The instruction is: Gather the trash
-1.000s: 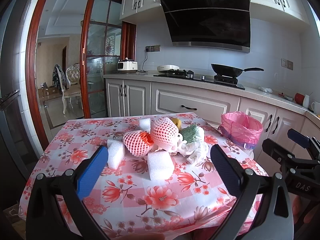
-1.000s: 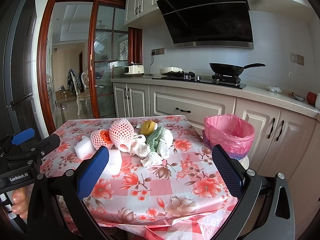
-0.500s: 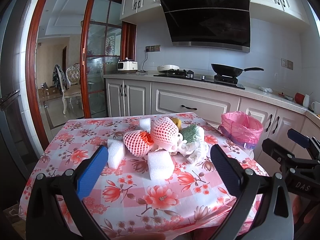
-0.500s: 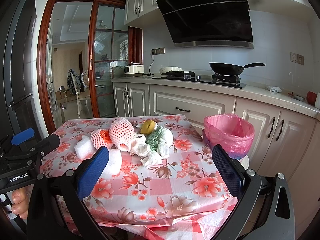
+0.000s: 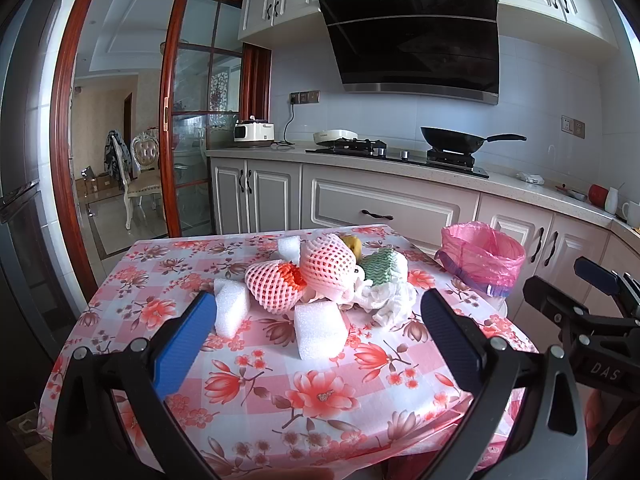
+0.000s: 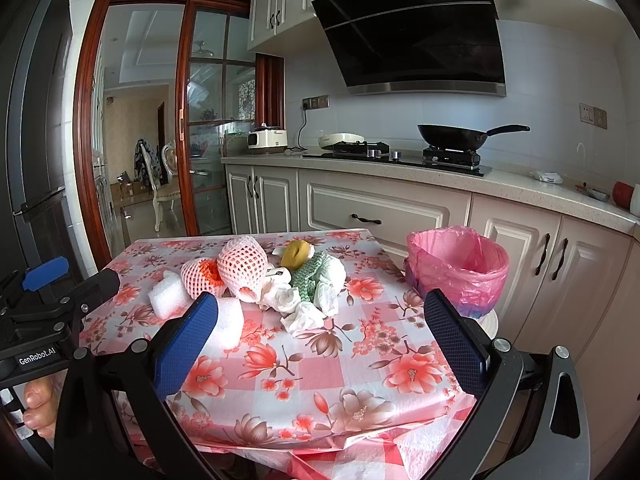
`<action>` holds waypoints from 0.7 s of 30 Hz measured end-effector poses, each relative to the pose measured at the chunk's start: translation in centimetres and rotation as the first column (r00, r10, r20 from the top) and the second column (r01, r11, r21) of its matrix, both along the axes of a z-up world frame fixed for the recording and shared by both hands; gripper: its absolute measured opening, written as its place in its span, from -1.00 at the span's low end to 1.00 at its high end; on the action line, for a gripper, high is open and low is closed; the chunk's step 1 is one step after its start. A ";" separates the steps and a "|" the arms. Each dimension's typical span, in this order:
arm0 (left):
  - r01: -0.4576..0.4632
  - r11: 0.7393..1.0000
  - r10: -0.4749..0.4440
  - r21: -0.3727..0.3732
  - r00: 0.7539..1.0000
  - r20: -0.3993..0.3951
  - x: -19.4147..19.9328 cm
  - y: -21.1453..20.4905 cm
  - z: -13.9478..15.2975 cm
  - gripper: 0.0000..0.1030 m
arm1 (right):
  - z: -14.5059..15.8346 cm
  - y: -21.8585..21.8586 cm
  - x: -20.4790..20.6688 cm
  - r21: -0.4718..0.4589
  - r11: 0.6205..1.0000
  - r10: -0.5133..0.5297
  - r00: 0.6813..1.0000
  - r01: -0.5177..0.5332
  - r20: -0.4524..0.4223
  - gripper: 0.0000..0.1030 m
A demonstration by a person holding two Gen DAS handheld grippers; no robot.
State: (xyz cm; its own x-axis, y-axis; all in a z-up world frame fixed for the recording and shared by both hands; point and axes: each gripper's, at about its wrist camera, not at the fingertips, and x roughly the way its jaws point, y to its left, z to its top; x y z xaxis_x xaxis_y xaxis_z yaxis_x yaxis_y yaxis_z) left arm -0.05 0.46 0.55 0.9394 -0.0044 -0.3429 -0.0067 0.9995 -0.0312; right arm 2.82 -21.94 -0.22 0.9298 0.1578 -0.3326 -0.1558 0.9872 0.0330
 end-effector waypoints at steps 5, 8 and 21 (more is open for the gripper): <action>0.000 1.000 0.000 0.000 1.000 -0.001 0.0 0.0 0.0 0.92 | 0.0 0.0 0.0 0.000 1.000 0.000 1.000 0.000 0.000 0.87; 0.000 1.000 0.000 0.000 1.000 0.000 0.0 -0.1 -0.1 0.92 | 0.0 0.0 0.0 0.000 1.000 0.000 1.000 0.000 0.000 0.87; 0.006 1.000 -0.006 0.004 1.000 0.010 -0.3 -0.5 -0.4 0.92 | 0.0 0.0 0.0 0.001 1.000 0.000 1.000 0.000 -0.001 0.87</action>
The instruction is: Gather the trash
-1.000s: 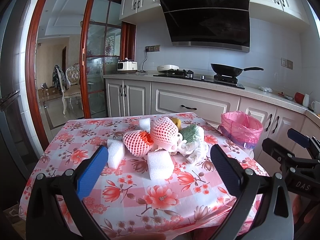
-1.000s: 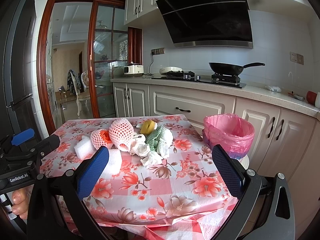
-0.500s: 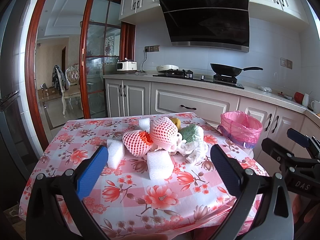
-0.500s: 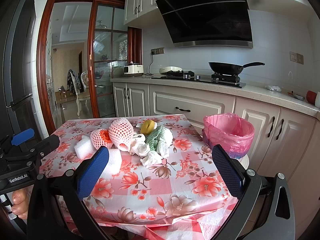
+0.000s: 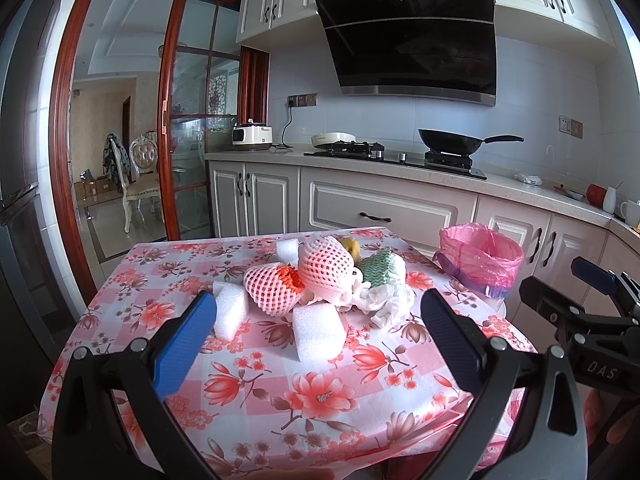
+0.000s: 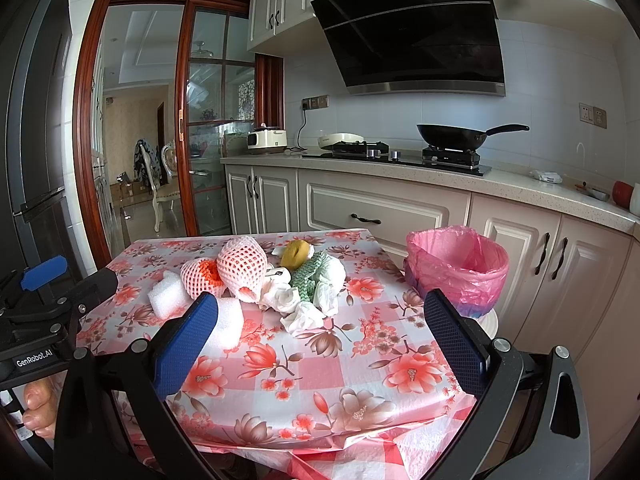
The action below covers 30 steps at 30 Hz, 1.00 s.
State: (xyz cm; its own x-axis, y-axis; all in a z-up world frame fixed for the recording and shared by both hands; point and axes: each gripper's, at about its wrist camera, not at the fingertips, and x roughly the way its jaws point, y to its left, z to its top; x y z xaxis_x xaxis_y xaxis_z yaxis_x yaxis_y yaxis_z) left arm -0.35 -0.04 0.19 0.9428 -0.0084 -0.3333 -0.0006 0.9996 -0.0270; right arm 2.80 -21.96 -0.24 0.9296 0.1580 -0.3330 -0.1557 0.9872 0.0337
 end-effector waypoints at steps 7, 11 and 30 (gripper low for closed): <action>0.007 1.000 -0.007 0.001 1.000 -0.001 0.1 0.0 -0.1 0.92 | 0.0 -0.1 0.0 0.001 1.000 -0.001 1.000 0.001 0.000 0.87; 0.017 1.000 -0.017 -0.002 1.000 0.001 0.1 0.0 -0.1 0.92 | -0.1 0.0 0.2 0.003 1.000 0.001 1.000 -0.001 -0.001 0.87; 0.043 0.999 -0.043 -0.029 0.999 0.001 0.2 0.2 -0.6 0.92 | -1.0 -0.4 0.3 0.011 1.000 -0.009 1.000 0.009 -0.018 0.87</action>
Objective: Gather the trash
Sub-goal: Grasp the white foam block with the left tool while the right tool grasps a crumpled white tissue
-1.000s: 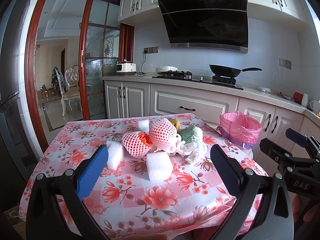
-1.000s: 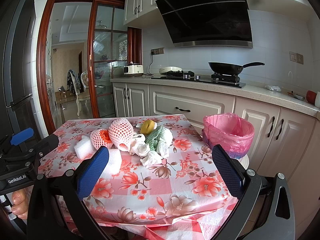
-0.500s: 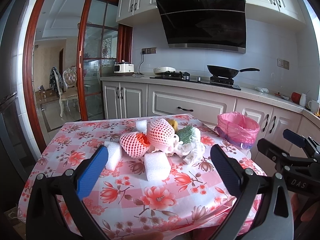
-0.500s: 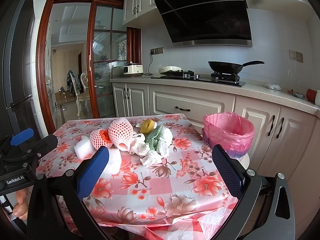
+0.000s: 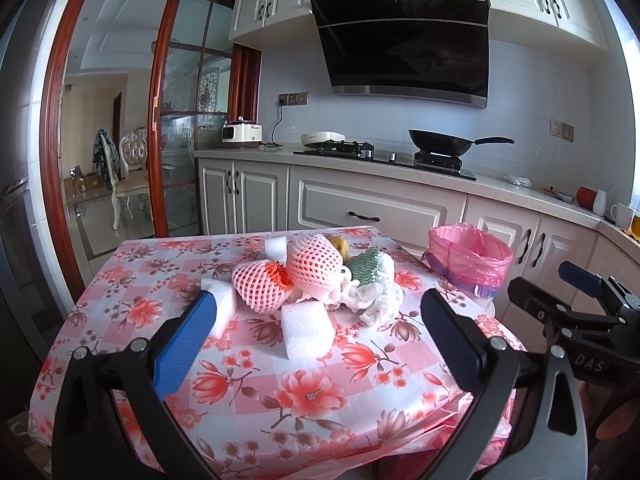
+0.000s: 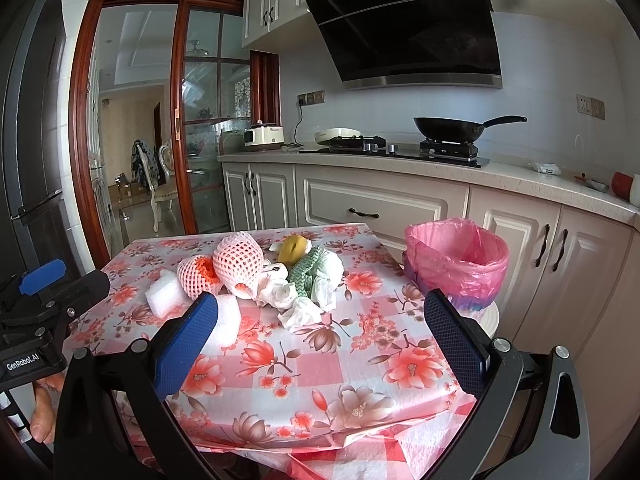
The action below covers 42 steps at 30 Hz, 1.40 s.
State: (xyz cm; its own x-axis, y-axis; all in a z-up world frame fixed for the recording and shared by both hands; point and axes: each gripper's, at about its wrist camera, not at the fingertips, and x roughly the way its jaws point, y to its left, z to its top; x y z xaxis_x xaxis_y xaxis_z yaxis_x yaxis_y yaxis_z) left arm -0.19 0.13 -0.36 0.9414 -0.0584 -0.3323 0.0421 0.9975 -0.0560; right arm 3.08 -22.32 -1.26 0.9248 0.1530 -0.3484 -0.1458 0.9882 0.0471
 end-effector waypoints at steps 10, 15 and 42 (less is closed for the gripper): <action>-0.034 0.999 0.034 -0.020 0.999 -0.015 0.4 1.1 -0.5 0.92 | 0.1 0.3 0.1 -0.021 1.000 0.004 1.000 -0.004 0.013 0.87; -0.022 0.999 0.021 -0.027 0.999 -0.041 1.0 1.2 -1.0 0.92 | 0.3 0.6 0.2 -0.039 0.999 0.017 0.999 -0.016 0.031 0.87; 0.001 0.998 0.022 0.060 0.925 -0.379 17.4 0.4 -10.5 0.90 | -6.6 -1.1 13.6 0.055 0.998 0.037 0.978 -0.027 -0.203 0.87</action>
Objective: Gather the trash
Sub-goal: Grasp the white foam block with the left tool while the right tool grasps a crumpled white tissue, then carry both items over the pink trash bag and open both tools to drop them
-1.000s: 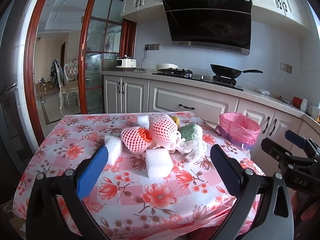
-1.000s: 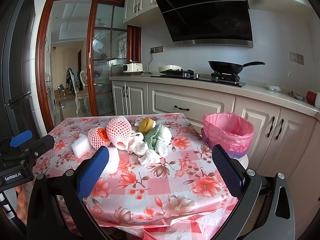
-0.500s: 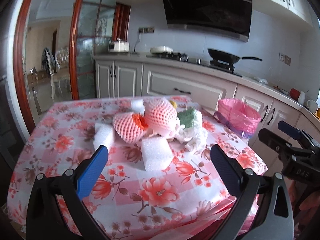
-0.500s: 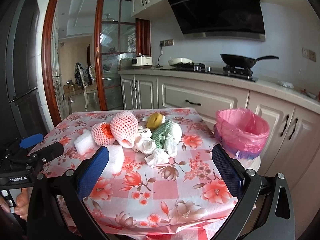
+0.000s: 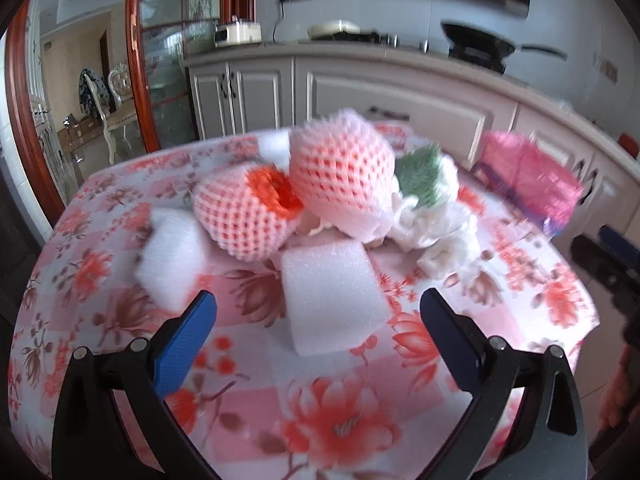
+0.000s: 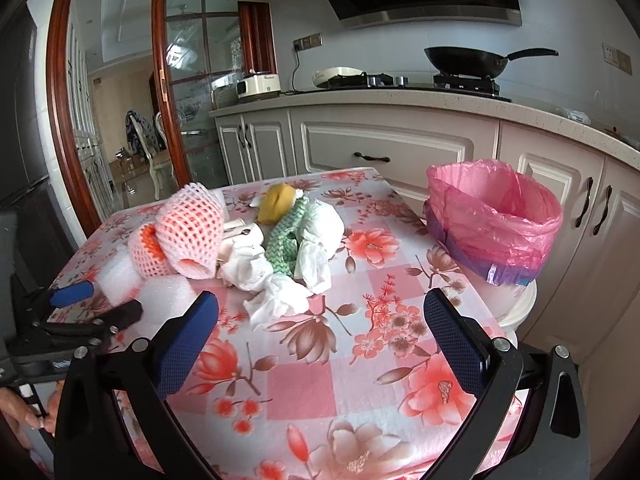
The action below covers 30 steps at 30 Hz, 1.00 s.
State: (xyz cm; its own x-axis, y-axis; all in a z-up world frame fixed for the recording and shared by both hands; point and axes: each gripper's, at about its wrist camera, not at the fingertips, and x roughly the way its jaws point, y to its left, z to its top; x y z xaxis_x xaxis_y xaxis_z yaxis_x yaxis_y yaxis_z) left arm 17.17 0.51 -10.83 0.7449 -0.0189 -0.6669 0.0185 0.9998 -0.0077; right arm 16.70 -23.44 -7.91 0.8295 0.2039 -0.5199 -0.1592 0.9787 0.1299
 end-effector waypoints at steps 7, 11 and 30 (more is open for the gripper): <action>-0.015 1.000 0.017 0.023 0.994 -0.110 4.5 -0.9 -3.5 0.65 | -1.9 0.8 3.7 0.010 0.999 0.052 0.997 -0.051 -0.061 0.66; -0.022 1.000 0.021 -0.006 0.989 -0.144 5.4 -0.3 -4.6 0.28 | -3.5 1.7 5.6 0.030 0.995 0.093 0.988 -0.090 -0.126 0.49; 0.001 0.999 -0.003 -0.042 0.999 -0.050 -0.7 2.9 -2.8 0.23 | -7.0 6.1 8.5 -0.022 0.980 0.184 0.953 -0.195 -0.240 -0.50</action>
State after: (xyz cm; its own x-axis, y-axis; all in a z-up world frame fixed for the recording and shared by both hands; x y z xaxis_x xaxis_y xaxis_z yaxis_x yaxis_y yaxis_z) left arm 16.43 3.39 -13.67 0.7108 -0.0494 -0.7016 0.0191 0.9985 -0.0509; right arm 25.15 -17.39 -14.94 0.6305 0.3176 -0.7083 -0.3129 0.9390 0.1426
